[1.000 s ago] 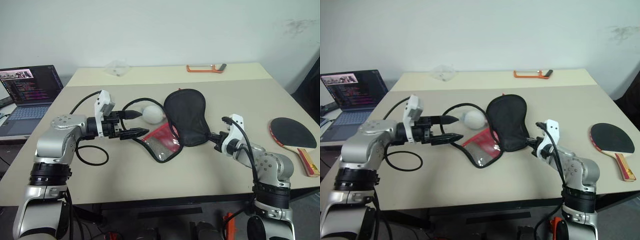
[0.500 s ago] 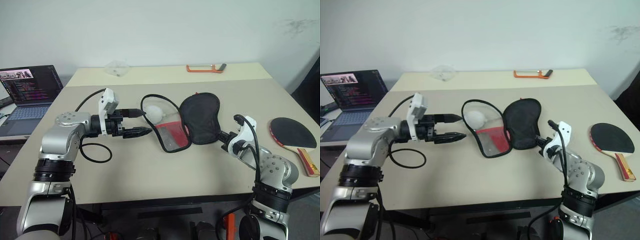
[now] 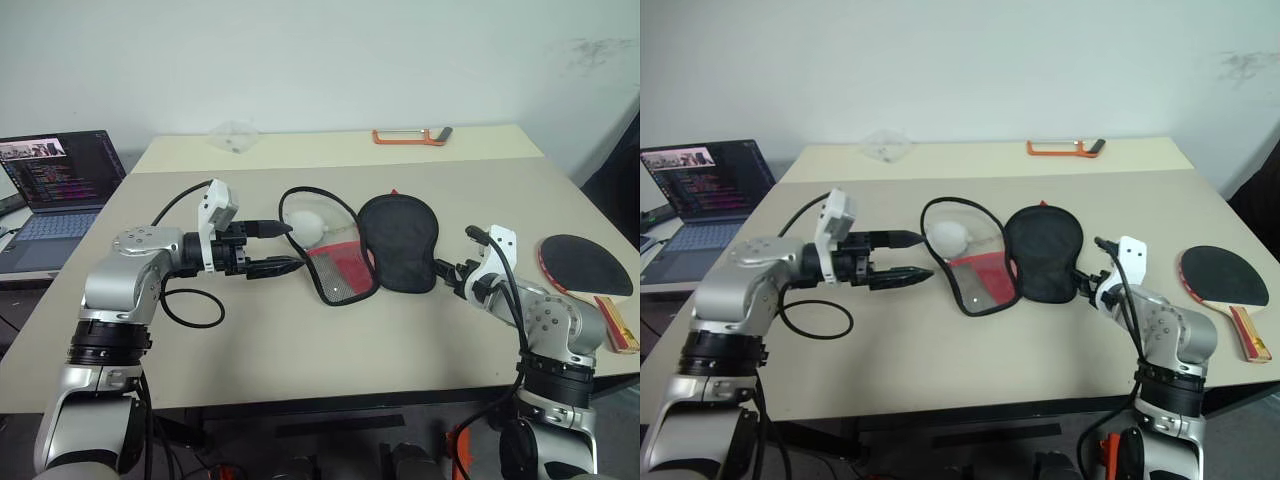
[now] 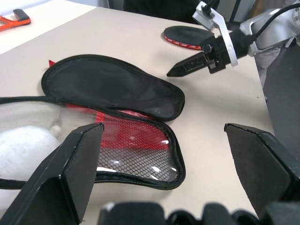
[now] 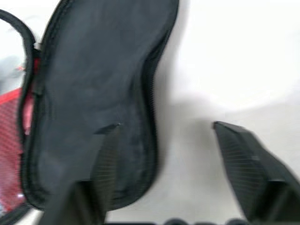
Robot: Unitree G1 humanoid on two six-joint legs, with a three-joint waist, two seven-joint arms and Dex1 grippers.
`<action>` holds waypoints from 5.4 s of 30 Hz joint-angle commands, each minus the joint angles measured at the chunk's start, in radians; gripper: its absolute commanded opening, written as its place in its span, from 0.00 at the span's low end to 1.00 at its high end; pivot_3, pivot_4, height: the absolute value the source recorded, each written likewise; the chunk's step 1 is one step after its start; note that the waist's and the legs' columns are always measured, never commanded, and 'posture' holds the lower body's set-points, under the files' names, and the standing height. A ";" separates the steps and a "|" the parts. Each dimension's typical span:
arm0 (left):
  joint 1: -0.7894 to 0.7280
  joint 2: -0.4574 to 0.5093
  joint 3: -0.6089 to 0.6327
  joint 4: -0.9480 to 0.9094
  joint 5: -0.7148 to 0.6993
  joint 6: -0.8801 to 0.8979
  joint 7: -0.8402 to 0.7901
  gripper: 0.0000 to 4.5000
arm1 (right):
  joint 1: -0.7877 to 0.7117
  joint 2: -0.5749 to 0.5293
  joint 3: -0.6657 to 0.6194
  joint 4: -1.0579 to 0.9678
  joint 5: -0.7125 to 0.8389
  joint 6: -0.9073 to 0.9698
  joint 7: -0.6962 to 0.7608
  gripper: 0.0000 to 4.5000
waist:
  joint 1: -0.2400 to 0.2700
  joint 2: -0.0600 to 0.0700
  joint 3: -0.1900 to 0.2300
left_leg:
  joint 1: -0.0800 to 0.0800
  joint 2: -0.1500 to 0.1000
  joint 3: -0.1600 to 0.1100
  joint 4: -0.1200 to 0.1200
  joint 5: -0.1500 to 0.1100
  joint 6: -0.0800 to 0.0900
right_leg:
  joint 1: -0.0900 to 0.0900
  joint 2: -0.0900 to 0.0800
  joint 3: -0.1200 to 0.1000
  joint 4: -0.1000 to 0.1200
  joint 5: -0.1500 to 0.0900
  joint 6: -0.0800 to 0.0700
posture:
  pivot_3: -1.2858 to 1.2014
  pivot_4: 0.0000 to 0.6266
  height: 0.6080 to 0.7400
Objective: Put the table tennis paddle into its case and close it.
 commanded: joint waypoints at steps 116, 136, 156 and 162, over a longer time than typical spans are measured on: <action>0.031 -0.229 -0.232 -0.234 0.012 -0.068 0.083 1.00 | 0.170 -0.359 0.066 0.057 -0.174 -0.219 0.356 0.84 | 0.024 0.000 0.000 | 0.004 0.000 0.000 0.000 0.000 0.006 | 0.014 -0.001 -0.002 -0.016 0.002 0.004 | 0.52 0.24 1.00; 0.055 -0.182 -0.224 -0.259 -0.006 -0.081 0.052 1.00 | 0.132 -0.351 0.105 0.158 -0.213 -0.268 0.390 0.34 | 0.023 0.000 0.000 | 0.004 0.000 0.000 0.000 0.000 0.006 | 0.014 -0.001 -0.002 -0.016 0.002 0.004 | 0.52 0.24 1.00; 0.133 -0.143 -0.156 -0.341 -0.053 -0.018 0.107 1.00 | -0.081 0.047 0.140 -0.120 -0.180 -0.053 0.101 0.23 | 0.023 0.001 0.000 | 0.003 0.000 0.001 -0.001 0.001 0.004 | 0.010 -0.001 -0.001 -0.015 0.002 0.004 | 0.52 0.24 1.00; 0.143 -0.137 -0.152 -0.351 -0.051 -0.020 0.118 1.00 | -0.117 0.132 0.165 0.041 -0.247 -0.185 0.034 0.23 | 0.025 0.001 0.000 | 0.001 -0.001 0.001 -0.001 0.002 0.002 | 0.008 -0.002 -0.001 -0.015 0.002 0.004 | 0.52 0.24 1.00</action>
